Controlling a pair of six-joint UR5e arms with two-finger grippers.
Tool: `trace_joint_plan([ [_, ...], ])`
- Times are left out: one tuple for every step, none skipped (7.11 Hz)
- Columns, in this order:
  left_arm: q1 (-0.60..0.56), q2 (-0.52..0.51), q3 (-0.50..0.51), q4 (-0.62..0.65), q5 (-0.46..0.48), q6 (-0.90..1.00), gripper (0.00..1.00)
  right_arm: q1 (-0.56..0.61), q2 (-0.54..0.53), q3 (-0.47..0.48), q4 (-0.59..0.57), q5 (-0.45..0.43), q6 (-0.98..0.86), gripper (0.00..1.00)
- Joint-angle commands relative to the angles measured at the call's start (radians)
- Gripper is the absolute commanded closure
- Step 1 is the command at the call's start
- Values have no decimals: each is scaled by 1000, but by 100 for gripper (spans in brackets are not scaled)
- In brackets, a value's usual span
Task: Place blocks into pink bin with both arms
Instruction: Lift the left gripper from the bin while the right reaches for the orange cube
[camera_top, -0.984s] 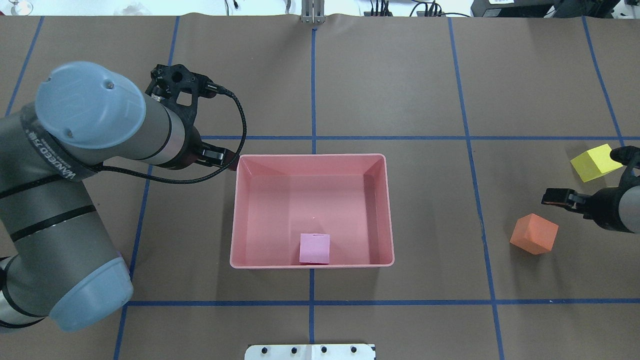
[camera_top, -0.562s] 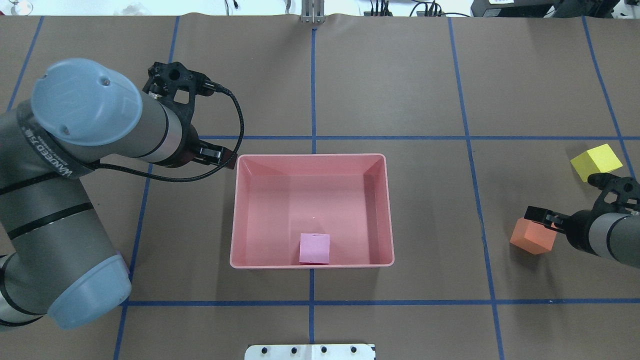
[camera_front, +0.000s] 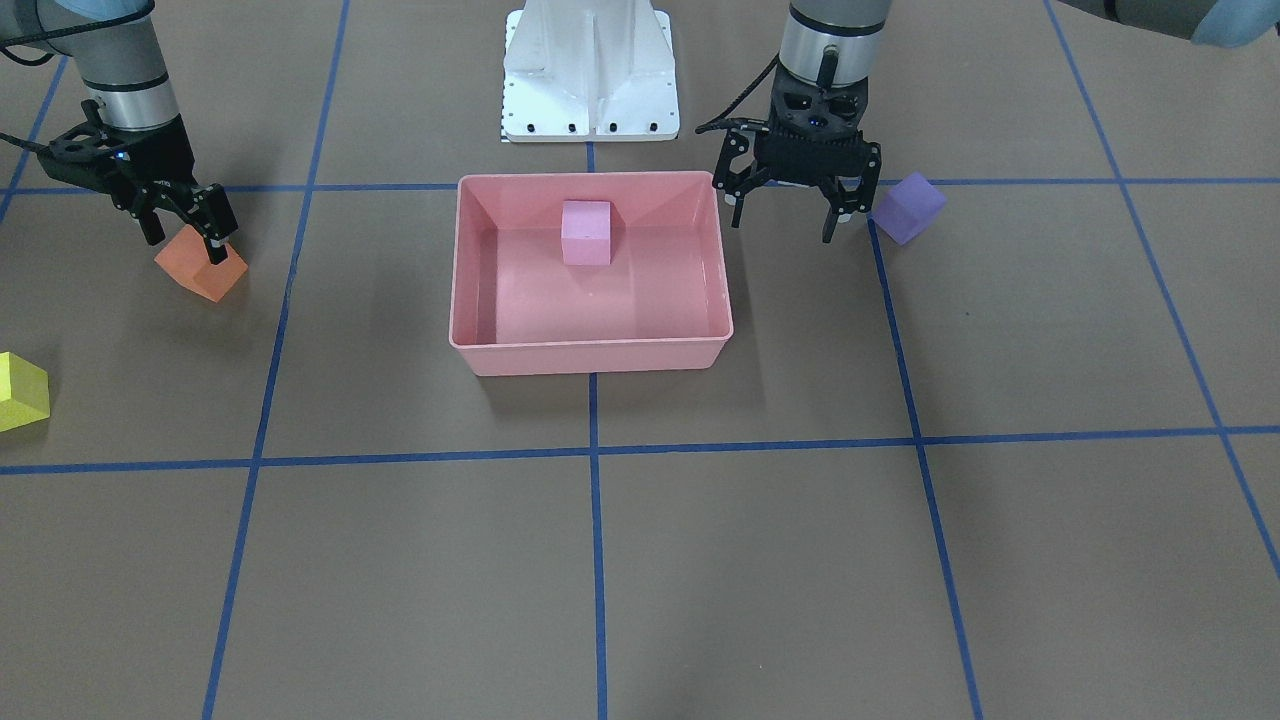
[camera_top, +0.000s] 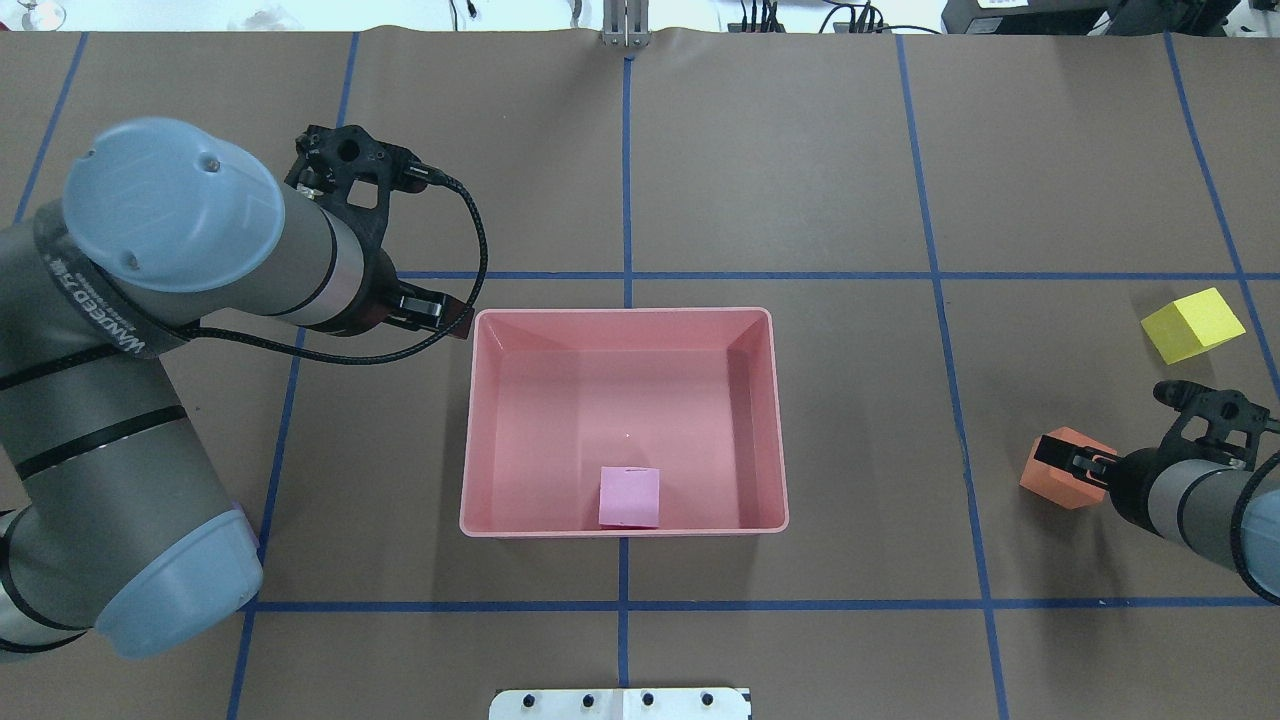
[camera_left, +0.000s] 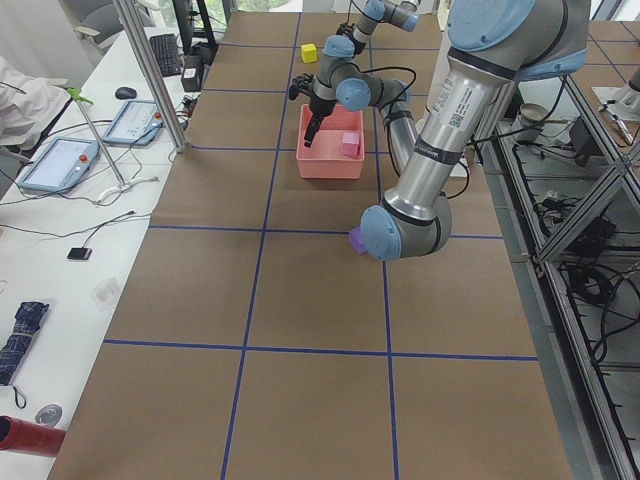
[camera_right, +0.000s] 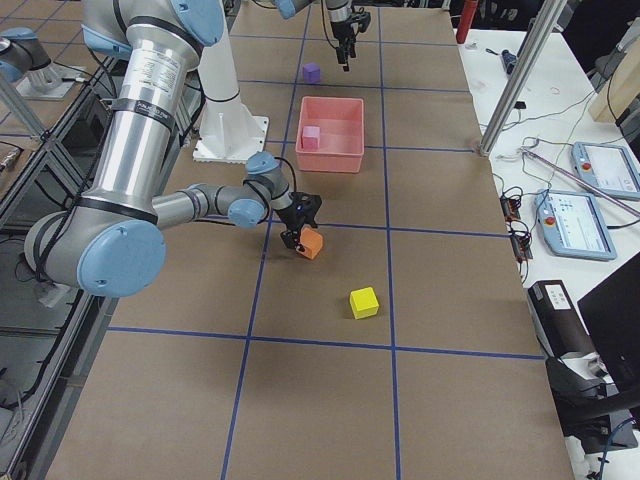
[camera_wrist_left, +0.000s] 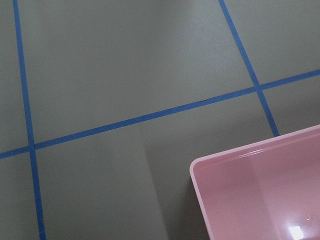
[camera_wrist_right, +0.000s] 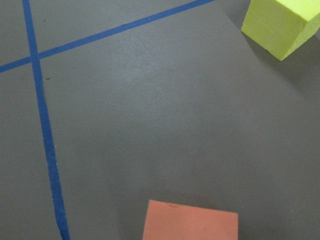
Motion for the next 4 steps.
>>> trace_joint_plan([
  [1,2,0,0,0,-1,0,-31,7,-29,0,-51,18,1],
  [1,3,3,0,0,0,0,-59,7,-55,0,-91,18,1],
  [1,5,6,-2,-1,3,0,-77,13,-69,0,-124,16,20],
  [-5,12,6,-11,-1,6,0,-76,13,-64,0,-122,13,84],
])
